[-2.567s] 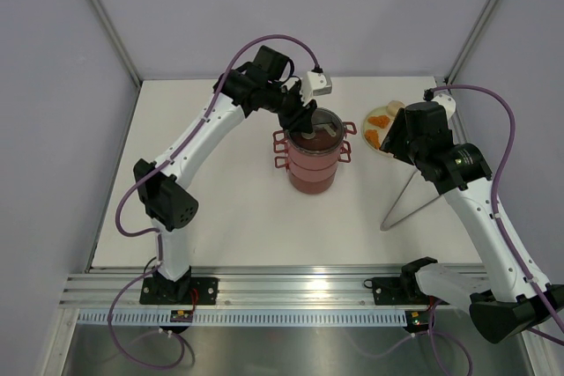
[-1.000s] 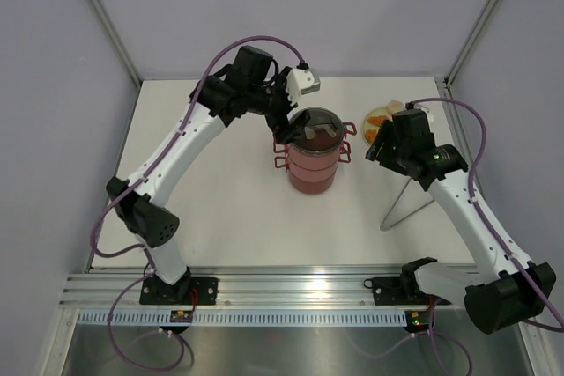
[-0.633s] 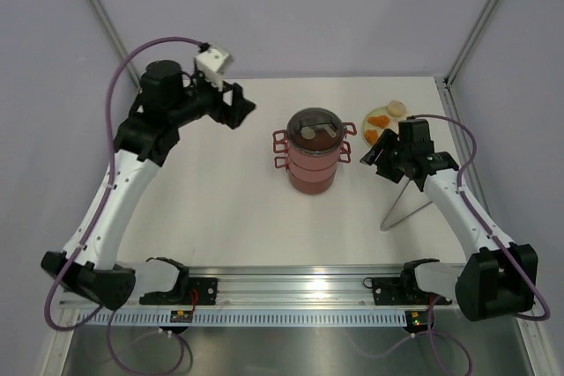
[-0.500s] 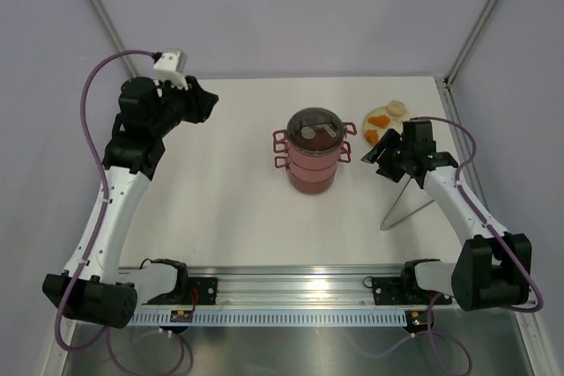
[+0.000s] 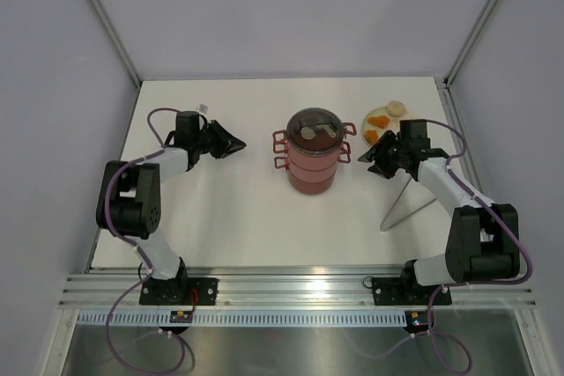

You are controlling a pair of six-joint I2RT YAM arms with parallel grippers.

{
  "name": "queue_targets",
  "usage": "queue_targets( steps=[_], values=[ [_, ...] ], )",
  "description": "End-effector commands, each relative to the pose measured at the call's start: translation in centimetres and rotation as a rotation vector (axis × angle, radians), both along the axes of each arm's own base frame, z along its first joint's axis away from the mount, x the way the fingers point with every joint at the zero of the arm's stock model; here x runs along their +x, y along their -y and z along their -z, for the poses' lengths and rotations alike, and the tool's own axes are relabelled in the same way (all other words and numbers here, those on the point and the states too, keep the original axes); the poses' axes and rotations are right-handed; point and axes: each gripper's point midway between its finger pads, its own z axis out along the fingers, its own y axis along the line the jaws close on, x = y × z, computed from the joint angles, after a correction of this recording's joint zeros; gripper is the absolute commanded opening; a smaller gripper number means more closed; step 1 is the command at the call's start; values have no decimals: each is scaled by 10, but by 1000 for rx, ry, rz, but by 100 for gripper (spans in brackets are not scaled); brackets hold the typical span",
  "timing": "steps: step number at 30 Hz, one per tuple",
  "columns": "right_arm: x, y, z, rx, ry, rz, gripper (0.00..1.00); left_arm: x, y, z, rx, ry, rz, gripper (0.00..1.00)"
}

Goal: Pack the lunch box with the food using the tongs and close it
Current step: Adjust the packing box at the center of the board.

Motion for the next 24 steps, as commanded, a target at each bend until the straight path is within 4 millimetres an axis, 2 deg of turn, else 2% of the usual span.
queue_targets(
  steps=[1,3,4,9,14,24],
  values=[
    [6,-1,-7,17,35,3,52,25,52,-48,-126,165,157,14],
    [4,1,-6,9,32,5,53,24,69,-47,-142,177,209,14],
    [3,1,-7,6,33,4,52,21,84,-43,-150,169,243,13],
    [0,1,-6,2,26,-2,53,13,121,-40,-173,182,356,11],
    [0,2,-5,0,22,2,53,1,131,-32,-168,166,391,1],
    [-3,2,1,0,10,0,53,-24,138,-39,-147,172,438,0]
  ],
)
